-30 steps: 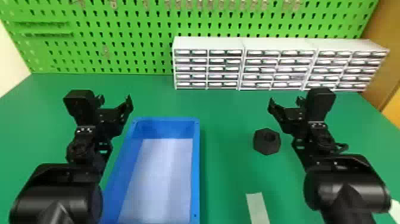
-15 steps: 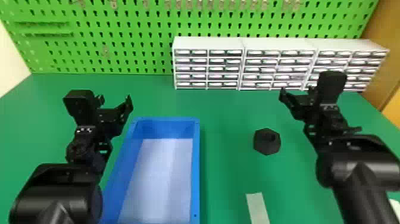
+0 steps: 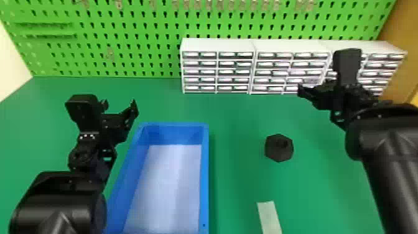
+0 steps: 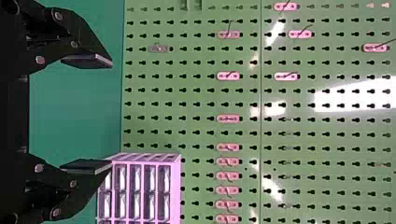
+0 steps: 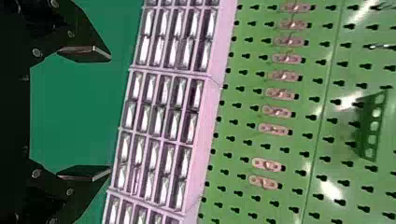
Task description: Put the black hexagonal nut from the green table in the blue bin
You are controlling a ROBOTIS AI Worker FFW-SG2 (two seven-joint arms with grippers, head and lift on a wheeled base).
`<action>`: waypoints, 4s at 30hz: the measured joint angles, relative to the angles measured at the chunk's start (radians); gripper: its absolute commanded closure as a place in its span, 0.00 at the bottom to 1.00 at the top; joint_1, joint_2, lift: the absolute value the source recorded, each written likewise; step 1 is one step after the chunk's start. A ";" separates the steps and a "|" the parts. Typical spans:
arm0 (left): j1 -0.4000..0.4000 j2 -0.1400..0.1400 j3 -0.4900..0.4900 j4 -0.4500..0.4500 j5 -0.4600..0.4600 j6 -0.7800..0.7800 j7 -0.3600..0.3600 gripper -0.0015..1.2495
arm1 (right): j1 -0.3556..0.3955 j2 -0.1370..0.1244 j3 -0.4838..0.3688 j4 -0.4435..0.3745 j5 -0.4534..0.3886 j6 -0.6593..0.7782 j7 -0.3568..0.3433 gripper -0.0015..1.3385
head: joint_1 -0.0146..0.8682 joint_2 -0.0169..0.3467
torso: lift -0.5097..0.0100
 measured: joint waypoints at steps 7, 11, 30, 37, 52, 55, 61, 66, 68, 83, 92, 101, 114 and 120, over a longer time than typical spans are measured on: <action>-0.002 0.000 0.000 0.001 -0.001 0.000 0.000 0.39 | -0.084 -0.023 0.029 0.047 0.074 0.114 0.117 0.31 | 0.79 0.19 | 0.80; -0.003 0.000 -0.001 0.001 -0.001 0.000 0.000 0.39 | -0.137 -0.040 0.057 0.091 0.116 0.169 0.192 0.31 | 0.79 0.19 | 0.80; -0.003 0.000 -0.002 0.007 0.001 0.000 0.000 0.39 | -0.331 -0.079 0.220 0.405 0.208 0.241 0.436 0.31 | 0.79 0.19 | 0.80; -0.003 0.000 -0.002 0.009 0.001 0.000 0.000 0.39 | -0.392 -0.079 0.286 0.532 0.236 0.239 0.502 0.31 | 0.79 0.19 | 0.80; -0.003 0.000 -0.006 0.013 0.001 0.000 0.000 0.39 | -0.465 -0.058 0.379 0.730 0.235 0.222 0.528 0.31 | 0.79 0.19 | 0.80; -0.003 0.000 -0.007 0.013 0.001 0.000 0.000 0.39 | -0.466 -0.051 0.386 0.748 0.232 0.222 0.528 0.31 | 0.79 0.19 | 0.80; -0.003 0.000 -0.008 0.016 0.001 0.000 0.001 0.39 | -0.467 -0.043 0.397 0.778 0.227 0.228 0.528 0.30 | 0.79 0.19 | 0.80; -0.004 0.000 -0.011 0.018 0.002 0.000 0.001 0.39 | -0.472 -0.036 0.400 0.811 0.223 0.229 0.526 0.29 | 0.79 0.19 | 0.80; -0.005 0.000 -0.013 0.020 0.002 0.000 0.001 0.39 | -0.476 -0.033 0.399 0.827 0.223 0.229 0.525 0.29 | 0.79 0.19 | 0.80; -0.009 0.000 -0.020 0.029 0.006 0.000 0.001 0.39 | -0.487 -0.015 0.379 0.891 0.197 0.209 0.479 0.29 | 0.79 0.19 | 0.80; -0.011 0.000 -0.020 0.029 0.008 0.000 0.001 0.39 | -0.487 -0.002 0.338 0.939 0.188 0.159 0.418 0.28 | 0.79 0.19 | 0.80; -0.012 0.000 -0.020 0.029 0.008 0.000 0.001 0.39 | -0.488 0.007 0.332 0.974 0.170 0.137 0.364 0.28 | 0.79 0.19 | 0.80; -0.015 0.000 -0.023 0.031 0.007 0.000 0.001 0.39 | -0.499 0.022 0.368 1.015 0.124 0.135 0.283 0.29 | 0.79 0.19 | 0.80; -0.017 0.000 -0.023 0.032 0.007 0.000 0.001 0.39 | -0.499 0.027 0.381 1.031 0.101 0.136 0.259 0.32 | 0.79 0.19 | 0.80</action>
